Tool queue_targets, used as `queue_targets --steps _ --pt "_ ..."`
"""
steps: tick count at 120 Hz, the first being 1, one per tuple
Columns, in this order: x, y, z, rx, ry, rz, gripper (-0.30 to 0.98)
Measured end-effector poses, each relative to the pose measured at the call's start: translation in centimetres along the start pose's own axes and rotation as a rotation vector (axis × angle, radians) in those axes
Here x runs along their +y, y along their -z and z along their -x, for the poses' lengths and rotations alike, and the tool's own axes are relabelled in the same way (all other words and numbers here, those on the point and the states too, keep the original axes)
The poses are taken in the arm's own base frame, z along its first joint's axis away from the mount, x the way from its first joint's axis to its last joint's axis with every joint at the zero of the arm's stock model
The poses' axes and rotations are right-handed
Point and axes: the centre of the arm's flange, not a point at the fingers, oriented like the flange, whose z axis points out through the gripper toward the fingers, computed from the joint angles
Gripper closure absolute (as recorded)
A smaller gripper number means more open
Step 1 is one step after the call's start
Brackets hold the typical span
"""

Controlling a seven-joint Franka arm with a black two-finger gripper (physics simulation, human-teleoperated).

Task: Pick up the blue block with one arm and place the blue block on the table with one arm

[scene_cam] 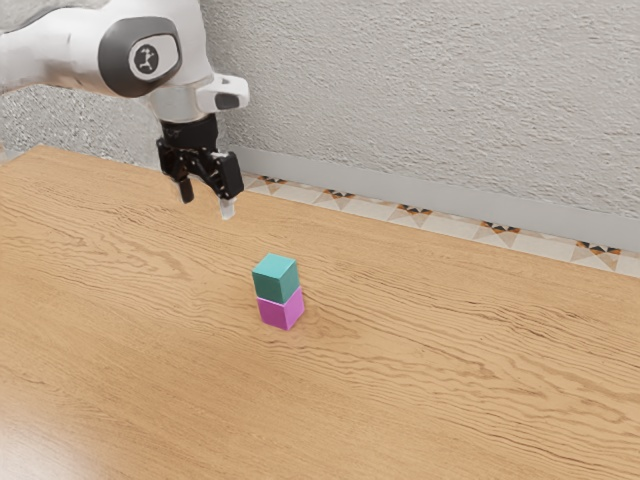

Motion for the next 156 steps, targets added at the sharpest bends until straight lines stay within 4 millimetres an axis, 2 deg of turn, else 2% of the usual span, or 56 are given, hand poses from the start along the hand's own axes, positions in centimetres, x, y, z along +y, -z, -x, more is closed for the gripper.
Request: queue_targets --steps 8,21,30,53,81,88,100,117,136,156 --pt "0.9 -2.8 -1.1 0.017 0.004 0.023 0.0" --pt "1.8 -5.6 -3.3 0.055 0.007 0.037 0.0" --pt "1.3 -7.0 -4.4 0.075 0.027 0.044 0.0" --pt "0.0 -8.9 -5.5 0.101 0.071 0.049 0.0" --pt "-0.3 -13.1 -7.0 0.063 0.091 0.053 0.0" --pt "-0.6 -13.4 -7.2 0.063 0.095 0.055 0.0" --pt "-2.4 -13.9 -8.4 0.072 0.109 0.048 0.0" --pt "-2.8 -14.7 -10.5 0.082 0.091 0.042 0.0" --pt "-3.1 -16.9 -11.2 0.055 0.078 0.039 0.0" --pt "-4.3 -19.1 -11.5 0.032 0.086 0.039 0.0"
